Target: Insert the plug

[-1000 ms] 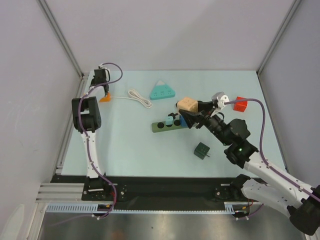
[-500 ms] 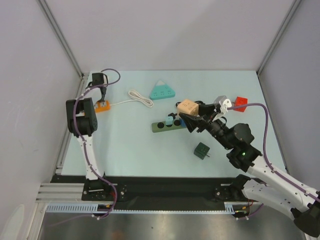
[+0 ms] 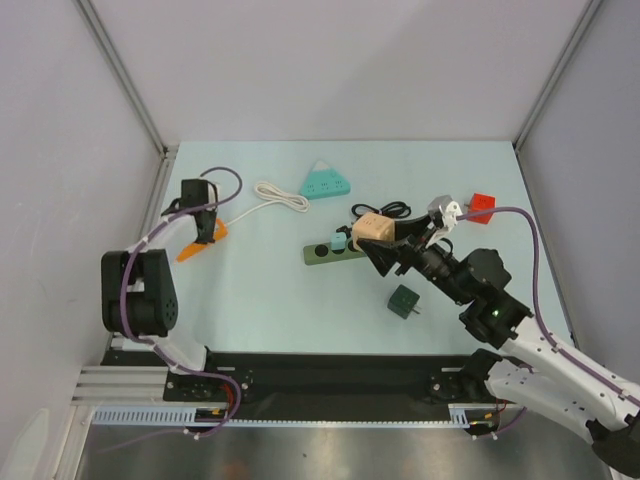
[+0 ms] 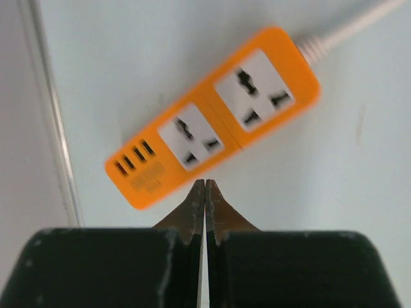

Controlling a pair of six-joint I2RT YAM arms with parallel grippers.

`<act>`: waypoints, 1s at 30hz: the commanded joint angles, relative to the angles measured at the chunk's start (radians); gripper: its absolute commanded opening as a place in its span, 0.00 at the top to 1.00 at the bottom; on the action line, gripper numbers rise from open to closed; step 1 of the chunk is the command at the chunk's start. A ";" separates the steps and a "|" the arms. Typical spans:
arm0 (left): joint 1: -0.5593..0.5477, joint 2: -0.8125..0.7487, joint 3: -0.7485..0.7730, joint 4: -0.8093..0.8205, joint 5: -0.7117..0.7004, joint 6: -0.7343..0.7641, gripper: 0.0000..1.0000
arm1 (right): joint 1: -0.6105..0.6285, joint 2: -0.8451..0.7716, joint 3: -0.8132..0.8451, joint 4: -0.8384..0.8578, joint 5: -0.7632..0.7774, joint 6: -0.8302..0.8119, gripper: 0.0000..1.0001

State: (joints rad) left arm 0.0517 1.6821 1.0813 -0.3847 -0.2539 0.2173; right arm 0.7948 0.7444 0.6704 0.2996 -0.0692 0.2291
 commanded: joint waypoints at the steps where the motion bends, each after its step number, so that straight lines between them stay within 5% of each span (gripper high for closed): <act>1: -0.080 -0.094 -0.105 -0.019 0.061 -0.091 1.00 | 0.017 -0.053 0.041 -0.016 -0.017 0.087 1.00; 7: -0.124 -0.131 -0.189 0.018 0.067 -0.144 1.00 | 0.032 -0.097 0.081 -0.152 0.020 0.088 1.00; 13: -0.103 -0.279 -0.117 0.182 -0.119 -0.043 1.00 | 0.032 -0.152 0.072 -0.224 0.069 0.095 1.00; 18: 0.000 -0.130 -0.057 0.252 -0.214 0.079 1.00 | 0.034 -0.151 0.075 -0.241 0.097 0.093 1.00; 22: 0.097 0.011 0.003 0.265 -0.168 0.011 1.00 | 0.034 -0.143 0.095 -0.258 0.112 0.053 1.00; 30: 0.128 0.208 0.107 0.273 -0.251 0.022 1.00 | 0.032 -0.063 0.169 -0.294 0.089 -0.027 1.00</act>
State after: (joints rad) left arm 0.1749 1.8820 1.1202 -0.1371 -0.4774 0.2367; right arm 0.8230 0.6743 0.7761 -0.0223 0.0261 0.2409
